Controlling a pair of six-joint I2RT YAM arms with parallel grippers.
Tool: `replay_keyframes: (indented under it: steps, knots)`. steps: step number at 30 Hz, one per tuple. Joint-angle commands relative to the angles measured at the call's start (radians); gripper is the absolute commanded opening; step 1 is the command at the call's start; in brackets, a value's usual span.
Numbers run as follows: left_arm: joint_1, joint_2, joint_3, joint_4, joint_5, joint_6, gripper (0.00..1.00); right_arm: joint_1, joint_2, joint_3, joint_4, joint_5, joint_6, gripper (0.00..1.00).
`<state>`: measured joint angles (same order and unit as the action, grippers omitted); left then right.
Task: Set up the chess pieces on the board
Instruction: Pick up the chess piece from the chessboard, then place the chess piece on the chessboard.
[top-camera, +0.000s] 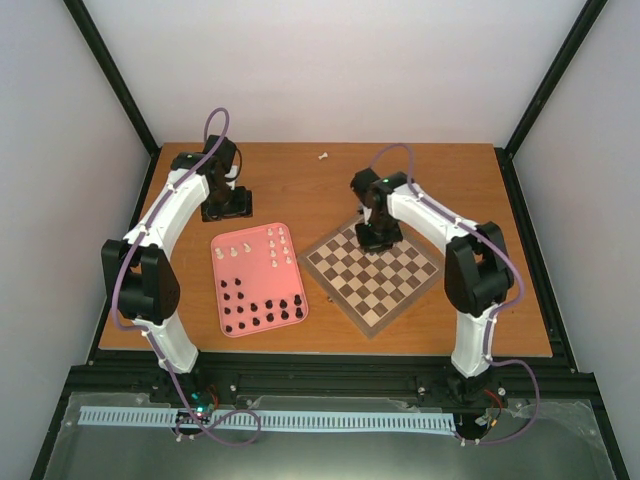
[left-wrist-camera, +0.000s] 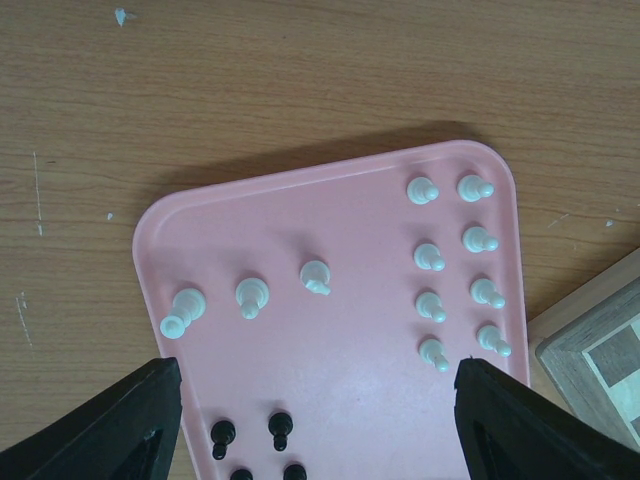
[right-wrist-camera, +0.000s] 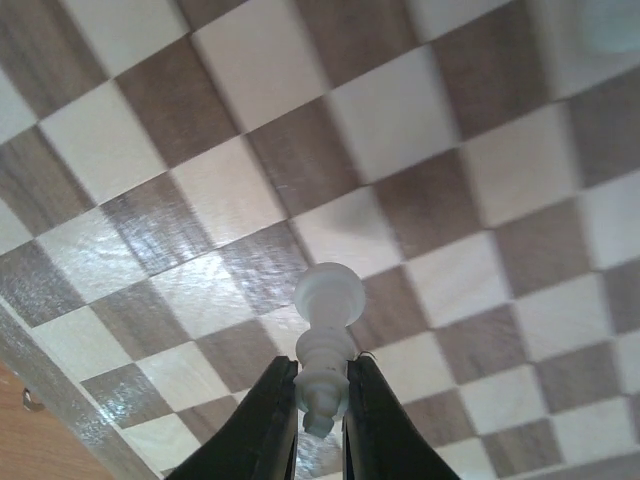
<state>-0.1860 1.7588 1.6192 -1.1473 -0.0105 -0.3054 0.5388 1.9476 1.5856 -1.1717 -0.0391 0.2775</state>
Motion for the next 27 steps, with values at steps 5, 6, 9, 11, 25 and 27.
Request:
replay_keyframes:
  steps: [5, 6, 9, 11, 25, 27]
  knots:
    - [0.008, 0.011, 0.008, 0.013, 0.012, 0.02, 0.77, -0.151, -0.067, 0.03, -0.029, 0.049, -0.052, 0.06]
    - [0.008, 0.012, 0.008, 0.014, 0.011, 0.02, 0.77, -0.165, -0.061, 0.032, -0.026, 0.052, -0.059, 0.06]
    - [0.008, 0.014, 0.01, 0.011, 0.009, 0.022, 0.77, -0.199, -0.039, 0.046, -0.018, 0.057, -0.079, 0.06]
    - [0.008, 0.016, 0.01, 0.01, 0.008, 0.022, 0.77, -0.212, -0.02, 0.058, -0.017, 0.059, -0.092, 0.06]
    - [0.008, 0.042, 0.034, -0.001, 0.001, 0.023, 0.77, -0.257, 0.089, 0.136, -0.002, 0.053, -0.121, 0.06]
    - [0.008, 0.047, 0.039, -0.002, 0.002, 0.024, 0.77, -0.257, 0.095, 0.142, 0.002, 0.052, -0.117, 0.06]
